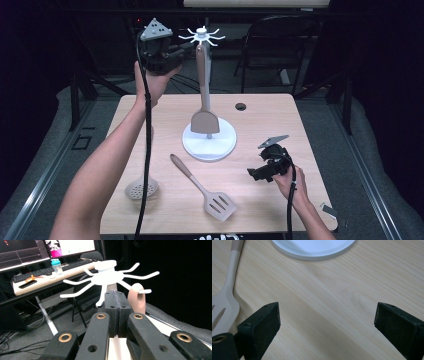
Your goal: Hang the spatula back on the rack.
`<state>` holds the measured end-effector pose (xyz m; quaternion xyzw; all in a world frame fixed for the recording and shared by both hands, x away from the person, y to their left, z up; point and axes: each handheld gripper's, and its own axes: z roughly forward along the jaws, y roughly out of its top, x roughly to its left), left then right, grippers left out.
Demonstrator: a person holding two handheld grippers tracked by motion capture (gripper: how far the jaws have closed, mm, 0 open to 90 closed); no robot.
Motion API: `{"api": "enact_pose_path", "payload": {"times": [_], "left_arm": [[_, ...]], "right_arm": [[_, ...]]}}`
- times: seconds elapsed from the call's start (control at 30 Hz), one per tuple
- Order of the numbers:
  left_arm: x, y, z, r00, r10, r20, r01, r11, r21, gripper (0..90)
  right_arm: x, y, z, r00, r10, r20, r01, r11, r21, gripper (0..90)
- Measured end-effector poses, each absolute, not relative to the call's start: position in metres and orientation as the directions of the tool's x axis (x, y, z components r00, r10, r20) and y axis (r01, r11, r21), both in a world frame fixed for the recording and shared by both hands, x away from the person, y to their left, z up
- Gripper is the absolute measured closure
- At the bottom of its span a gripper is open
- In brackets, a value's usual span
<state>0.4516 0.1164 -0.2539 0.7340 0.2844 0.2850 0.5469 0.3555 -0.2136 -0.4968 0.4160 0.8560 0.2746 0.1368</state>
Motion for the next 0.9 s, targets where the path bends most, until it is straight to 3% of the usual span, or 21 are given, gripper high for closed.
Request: {"api": "enact_pose_path", "payload": {"times": [0.9], "left_arm": [[0.4585, 0.1248, -0.2566, 0.659, 0.747, 0.085, 0.119, -0.216, 0.969, 89.8]], "right_arm": [[0.3550, -0.2117, -0.4976, -0.617, 0.787, 0.001, 0.641, 0.501, 0.582, 5.9]]}}
